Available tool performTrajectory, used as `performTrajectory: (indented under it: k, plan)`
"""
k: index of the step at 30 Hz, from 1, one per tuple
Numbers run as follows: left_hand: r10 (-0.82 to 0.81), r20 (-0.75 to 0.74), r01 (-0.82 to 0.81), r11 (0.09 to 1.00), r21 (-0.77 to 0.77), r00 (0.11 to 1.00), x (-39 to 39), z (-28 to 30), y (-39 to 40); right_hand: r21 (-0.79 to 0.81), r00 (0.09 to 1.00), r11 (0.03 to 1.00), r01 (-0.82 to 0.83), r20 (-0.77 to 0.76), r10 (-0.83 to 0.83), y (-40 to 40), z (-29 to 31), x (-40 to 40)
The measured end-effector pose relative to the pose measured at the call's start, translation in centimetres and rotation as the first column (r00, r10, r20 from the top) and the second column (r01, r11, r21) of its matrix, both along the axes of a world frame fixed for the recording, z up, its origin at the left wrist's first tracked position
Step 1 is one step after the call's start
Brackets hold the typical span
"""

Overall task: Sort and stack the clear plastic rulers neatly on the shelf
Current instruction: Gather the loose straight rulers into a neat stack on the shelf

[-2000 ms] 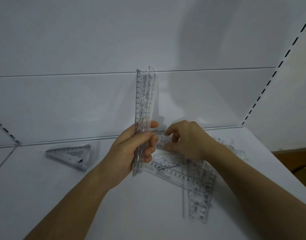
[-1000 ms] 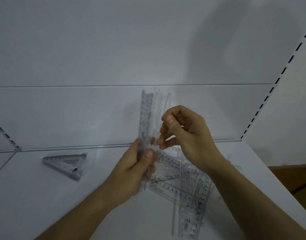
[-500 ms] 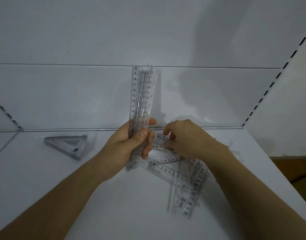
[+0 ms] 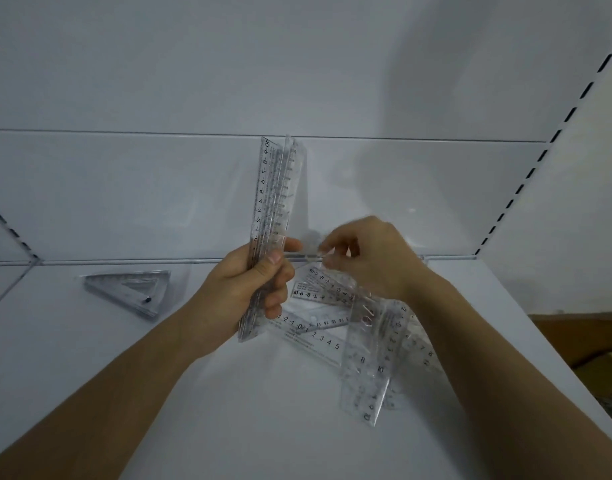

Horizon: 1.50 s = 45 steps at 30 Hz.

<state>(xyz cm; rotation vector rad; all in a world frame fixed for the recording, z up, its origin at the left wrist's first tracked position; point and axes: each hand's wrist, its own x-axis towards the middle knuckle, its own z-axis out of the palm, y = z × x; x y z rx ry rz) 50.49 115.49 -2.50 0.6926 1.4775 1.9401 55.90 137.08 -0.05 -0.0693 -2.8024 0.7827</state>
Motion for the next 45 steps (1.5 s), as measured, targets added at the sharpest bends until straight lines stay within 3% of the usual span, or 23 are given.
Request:
performTrajectory:
  k: [3,6,12,16,23,25,27,30,32,34,36,38,41,43,45]
  plan:
    - [-0.001,-0.013,0.0,1.0,-0.018,1.0,0.0,-0.2,0.1,-0.289,0.959,0.957,0.016,-0.265,-0.097,0.5,1.3,0.4]
    - [0.008,-0.008,-0.008,1.0,-0.023,1.0,-0.1,-0.2,0.1,-0.578,0.912,0.813,-0.072,-0.369,-0.182,0.9,2.2,0.7]
    - [0.007,-0.022,-0.007,1.0,-0.031,1.0,-0.1,-0.5,0.3,-0.729,0.808,0.681,-0.067,-0.441,-0.392,1.1,2.2,0.5]
    - [0.005,-0.026,-0.006,1.0,-0.03,1.0,0.1,-0.5,0.3,-0.83,0.764,0.554,-0.063,-0.397,-0.509,1.3,2.9,0.7]
    - [0.015,-0.069,-0.019,0.998,-0.066,0.997,0.5,-0.3,0.2,-0.974,0.849,0.207,-0.093,-0.186,-0.495,0.8,2.7,0.2]
    - [0.033,-0.085,-0.04,0.997,-0.074,0.996,0.8,-0.1,0.3,-0.983,0.855,0.161,-0.087,-0.156,-0.494,0.3,2.5,0.0]
    - [0.052,-0.116,-0.064,0.992,-0.106,0.992,1.2,0.2,0.5,-0.975,0.855,0.211,-0.073,-0.17,-0.491,-0.5,2.1,-0.2]
    - [0.048,-0.173,-0.075,0.985,-0.155,0.984,1.8,0.4,0.8,-0.899,0.852,0.438,-0.027,-0.25,-0.46,-2.9,1.0,-0.3]
    - [0.023,-0.233,-0.063,0.984,-0.165,0.972,2.3,0.6,0.9,-0.848,0.842,0.529,-0.037,-0.312,-0.441,-4.9,0.5,-0.4]
    - [0.023,-0.253,-0.067,0.983,-0.168,0.967,2.5,0.5,1.0,-0.813,0.818,0.581,-0.036,-0.358,-0.45,-6.3,0.1,-0.5]
    - [0.024,-0.161,-0.046,0.99,-0.135,0.987,2.7,0.6,0.9,-0.824,0.795,0.566,-0.022,-0.358,-0.49,-6.9,-0.1,-0.7]
    - [-0.037,0.032,0.038,0.998,-0.042,0.999,2.8,1.1,0.8,-0.896,0.784,0.443,-0.024,-0.292,-0.548,-6.6,0.3,-0.8]
    - [-0.096,0.256,0.077,0.994,0.083,0.962,2.8,2.0,0.3,-0.996,0.85,0.048,-0.07,-0.085,-0.52,-4.2,1.6,-1.1]
    - [-0.108,0.266,0.083,0.991,0.107,0.958,2.8,2.2,0.1,-0.983,0.912,-0.153,-0.097,-0.026,-0.41,-2.4,2.2,-1.2]
    - [-0.097,0.221,0.08,0.993,0.085,0.97,2.6,2.1,0.0,-0.955,0.939,-0.259,-0.147,-0.052,-0.341,-1.4,2.0,-1.1]
